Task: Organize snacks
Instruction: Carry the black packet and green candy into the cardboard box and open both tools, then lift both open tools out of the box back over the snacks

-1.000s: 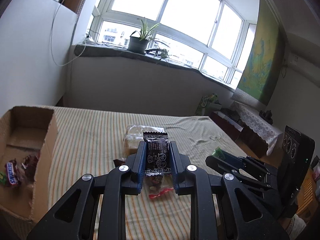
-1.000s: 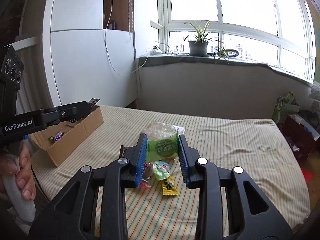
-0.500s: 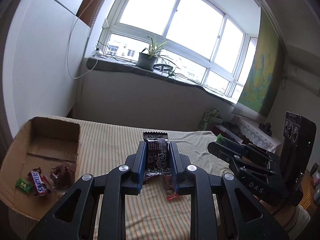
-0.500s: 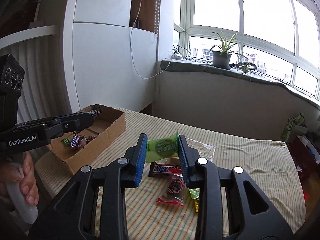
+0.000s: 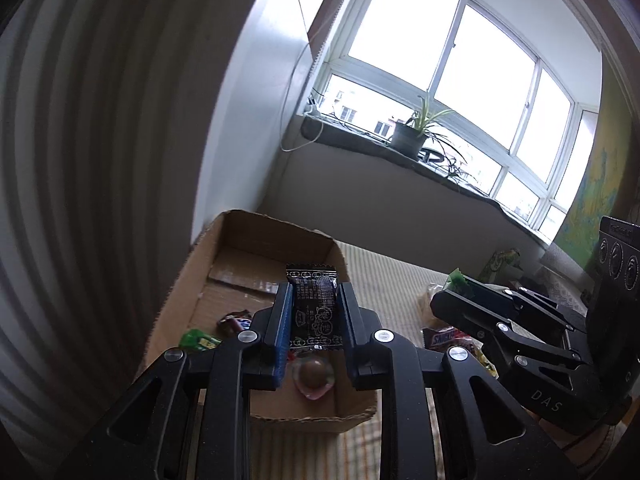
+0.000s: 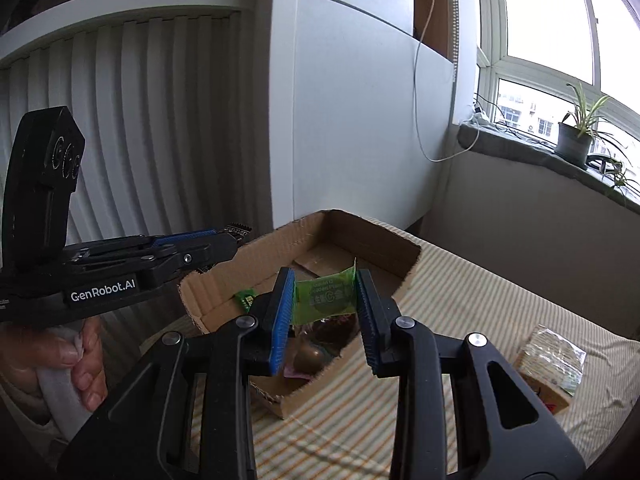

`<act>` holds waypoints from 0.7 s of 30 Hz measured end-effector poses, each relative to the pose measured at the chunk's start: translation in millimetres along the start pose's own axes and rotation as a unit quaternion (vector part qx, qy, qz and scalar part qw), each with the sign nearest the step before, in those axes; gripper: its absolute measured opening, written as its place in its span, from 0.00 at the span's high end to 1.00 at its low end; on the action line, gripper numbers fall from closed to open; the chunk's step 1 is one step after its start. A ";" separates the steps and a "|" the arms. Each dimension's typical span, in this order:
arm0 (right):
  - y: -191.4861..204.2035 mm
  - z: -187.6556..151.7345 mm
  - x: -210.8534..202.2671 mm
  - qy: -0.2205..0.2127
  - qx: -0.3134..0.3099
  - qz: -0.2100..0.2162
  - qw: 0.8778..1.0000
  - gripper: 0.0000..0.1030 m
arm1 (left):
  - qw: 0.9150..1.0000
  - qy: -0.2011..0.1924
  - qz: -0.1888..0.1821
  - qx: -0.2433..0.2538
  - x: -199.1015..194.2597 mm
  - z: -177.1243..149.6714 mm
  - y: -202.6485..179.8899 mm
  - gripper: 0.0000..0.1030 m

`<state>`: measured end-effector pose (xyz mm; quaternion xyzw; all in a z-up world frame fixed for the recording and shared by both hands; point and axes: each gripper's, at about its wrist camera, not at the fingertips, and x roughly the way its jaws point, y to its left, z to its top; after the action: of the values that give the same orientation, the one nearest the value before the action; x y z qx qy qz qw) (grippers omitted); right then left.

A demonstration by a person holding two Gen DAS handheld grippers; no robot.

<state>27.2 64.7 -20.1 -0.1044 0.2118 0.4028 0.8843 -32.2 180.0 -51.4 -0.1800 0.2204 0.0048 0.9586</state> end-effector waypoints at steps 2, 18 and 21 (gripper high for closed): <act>8.7 3.2 8.2 0.000 -0.006 0.010 1.000 0.69 | 1.000 -0.004 0.012 -0.004 -3.9 2.1 9.8 0.80; -2.3 -2.2 49.6 0.024 0.009 0.025 0.999 0.43 | 0.999 0.022 0.017 -0.040 22.1 -5.6 37.0 0.55; -2.8 -4.8 50.2 0.027 0.008 0.024 0.999 0.43 | 0.998 0.014 0.026 -0.058 18.2 -4.4 47.3 0.48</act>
<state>57.3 94.7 -47.3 -0.1033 0.2414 0.4195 0.8690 -21.8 221.5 -79.1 -0.2299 0.2377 0.0404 0.9429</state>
